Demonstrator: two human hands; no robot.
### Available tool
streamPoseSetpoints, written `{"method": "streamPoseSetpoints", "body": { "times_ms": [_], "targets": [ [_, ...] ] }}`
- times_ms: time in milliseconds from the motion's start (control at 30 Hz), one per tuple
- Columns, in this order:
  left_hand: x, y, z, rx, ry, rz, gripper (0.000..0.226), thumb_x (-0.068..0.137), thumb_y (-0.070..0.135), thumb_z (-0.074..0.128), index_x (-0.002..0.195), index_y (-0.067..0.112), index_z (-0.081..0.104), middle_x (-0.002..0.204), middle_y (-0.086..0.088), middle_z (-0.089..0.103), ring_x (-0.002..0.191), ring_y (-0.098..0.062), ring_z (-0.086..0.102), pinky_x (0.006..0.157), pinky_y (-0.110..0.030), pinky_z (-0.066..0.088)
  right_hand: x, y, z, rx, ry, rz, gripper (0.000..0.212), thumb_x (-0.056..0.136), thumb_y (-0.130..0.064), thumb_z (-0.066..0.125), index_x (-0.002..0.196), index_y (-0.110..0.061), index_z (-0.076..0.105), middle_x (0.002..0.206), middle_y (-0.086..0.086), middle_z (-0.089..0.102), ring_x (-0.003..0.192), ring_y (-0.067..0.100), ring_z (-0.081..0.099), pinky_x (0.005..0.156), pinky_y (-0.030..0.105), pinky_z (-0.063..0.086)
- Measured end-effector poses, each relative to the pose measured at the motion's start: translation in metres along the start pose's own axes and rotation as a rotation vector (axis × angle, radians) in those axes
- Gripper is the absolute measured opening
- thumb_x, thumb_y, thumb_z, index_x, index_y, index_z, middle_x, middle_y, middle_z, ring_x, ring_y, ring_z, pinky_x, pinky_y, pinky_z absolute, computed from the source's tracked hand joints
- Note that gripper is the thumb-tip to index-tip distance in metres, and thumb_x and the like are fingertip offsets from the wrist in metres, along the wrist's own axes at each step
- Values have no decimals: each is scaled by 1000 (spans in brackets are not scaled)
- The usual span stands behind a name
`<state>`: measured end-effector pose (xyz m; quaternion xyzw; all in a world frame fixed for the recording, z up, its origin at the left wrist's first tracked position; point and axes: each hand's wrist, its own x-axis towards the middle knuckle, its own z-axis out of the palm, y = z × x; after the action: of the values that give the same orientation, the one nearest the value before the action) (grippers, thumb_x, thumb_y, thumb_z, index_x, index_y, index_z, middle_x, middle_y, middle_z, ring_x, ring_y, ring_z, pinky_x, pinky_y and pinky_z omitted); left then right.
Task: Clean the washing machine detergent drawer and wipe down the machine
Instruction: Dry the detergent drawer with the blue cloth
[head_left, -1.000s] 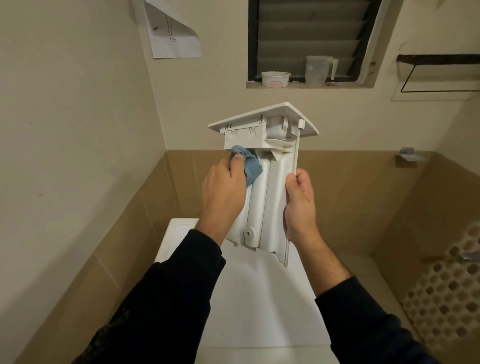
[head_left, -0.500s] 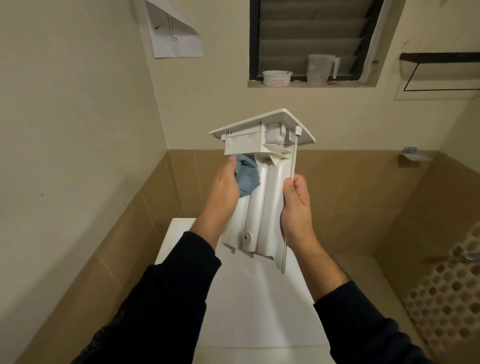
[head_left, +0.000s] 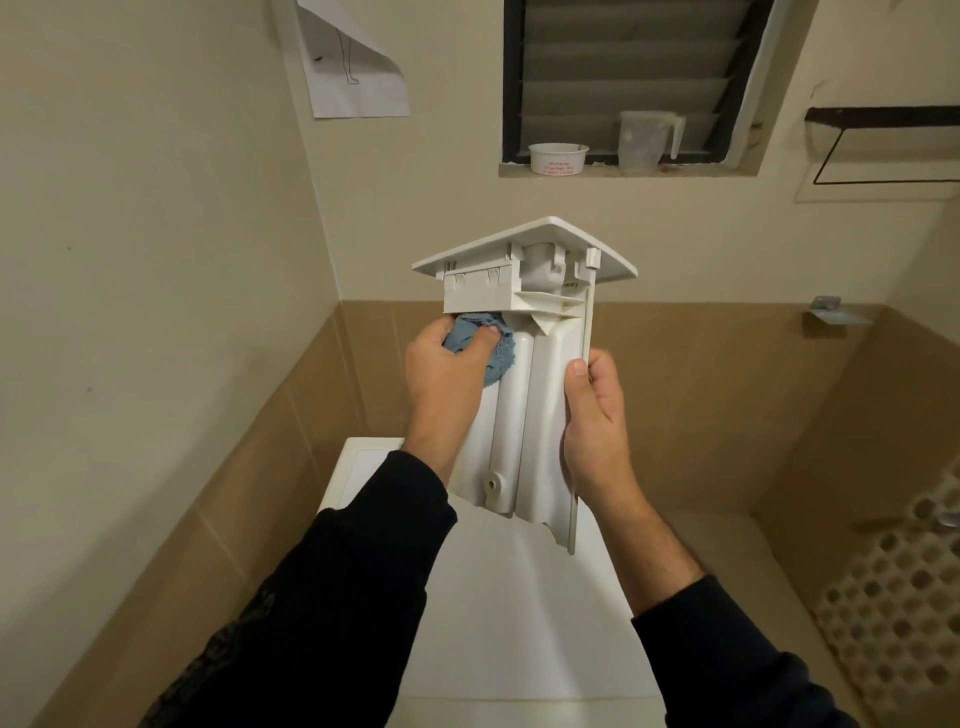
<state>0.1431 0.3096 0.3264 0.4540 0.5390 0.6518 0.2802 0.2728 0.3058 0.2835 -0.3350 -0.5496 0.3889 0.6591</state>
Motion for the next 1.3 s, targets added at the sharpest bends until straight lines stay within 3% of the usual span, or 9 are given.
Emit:
{"method": "streamPoseSetpoints", "body": {
  "times_ms": [167, 267, 467, 600, 700, 967, 1067, 1200, 1300],
  "targets": [
    [-2, -8, 1, 60, -61, 11, 12, 90, 23, 68, 100, 19, 70, 91, 4, 73, 84, -10, 70, 72, -24, 57, 6, 4, -3, 33, 12, 30, 22, 99, -27, 42, 78, -28, 48, 70, -14, 43, 66, 5, 36, 63, 23, 37],
    [-13, -16, 1, 110, -94, 20, 9, 90, 23, 66, 98, 27, 68, 89, 8, 72, 83, -7, 69, 73, -24, 58, 13, 4, -7, 61, 79, 68, 26, 104, -20, 40, 79, -21, 45, 72, -8, 43, 65, 4, 39, 62, 21, 40],
    [-36, -36, 2, 116, -146, 35, 10, 92, 19, 64, 101, 20, 68, 85, 7, 69, 73, 2, 64, 64, -15, 52, 37, -16, -15, 87, 145, 32, 32, 105, -8, 37, 75, -17, 37, 62, -18, 40, 55, -3, 36, 57, 12, 36],
    [-41, -49, -3, 112, -166, 12, 12, 90, 20, 62, 96, 13, 70, 93, 1, 71, 83, -9, 67, 68, -25, 56, 35, -17, -18, 69, 104, 33, 32, 106, -9, 36, 75, -18, 34, 64, -15, 36, 56, -2, 33, 56, 11, 34],
    [-37, -44, -5, 93, -122, 24, 11, 92, 20, 61, 90, 13, 68, 85, 9, 69, 77, 4, 63, 67, -15, 49, 24, -12, -13, 70, 54, 50, 32, 106, -7, 34, 75, -18, 35, 61, -19, 41, 56, -4, 37, 58, 10, 36],
    [-44, -46, -12, 154, -172, 45, 16, 90, 23, 64, 102, 14, 69, 92, 6, 68, 81, -1, 63, 66, -16, 51, 21, -1, -20, 114, 168, 110, 28, 105, -15, 39, 77, -18, 41, 67, -11, 42, 61, 2, 38, 62, 16, 38],
    [-60, -56, -16, 160, -206, 3, 23, 91, 25, 65, 112, 15, 68, 99, 7, 69, 87, -2, 64, 70, -16, 52, 33, -2, -32, 135, 204, 151, 24, 103, -20, 44, 79, -19, 46, 70, -9, 46, 65, 6, 41, 66, 23, 39],
    [-80, -63, -19, 156, -167, -6, 37, 92, 29, 65, 126, 17, 62, 110, 6, 69, 99, -2, 63, 81, -19, 53, 37, -6, -40, 186, 249, 179, 28, 103, -16, 43, 76, -19, 43, 65, -12, 45, 59, 3, 42, 60, 18, 41],
    [-81, -62, -19, 156, -172, 7, 16, 97, 30, 58, 108, 22, 67, 91, 6, 69, 84, -6, 63, 74, -25, 54, 33, -3, -42, 208, 229, 234, 30, 103, -16, 43, 74, -19, 43, 66, -11, 44, 59, 4, 42, 61, 20, 40]
  ]
}}
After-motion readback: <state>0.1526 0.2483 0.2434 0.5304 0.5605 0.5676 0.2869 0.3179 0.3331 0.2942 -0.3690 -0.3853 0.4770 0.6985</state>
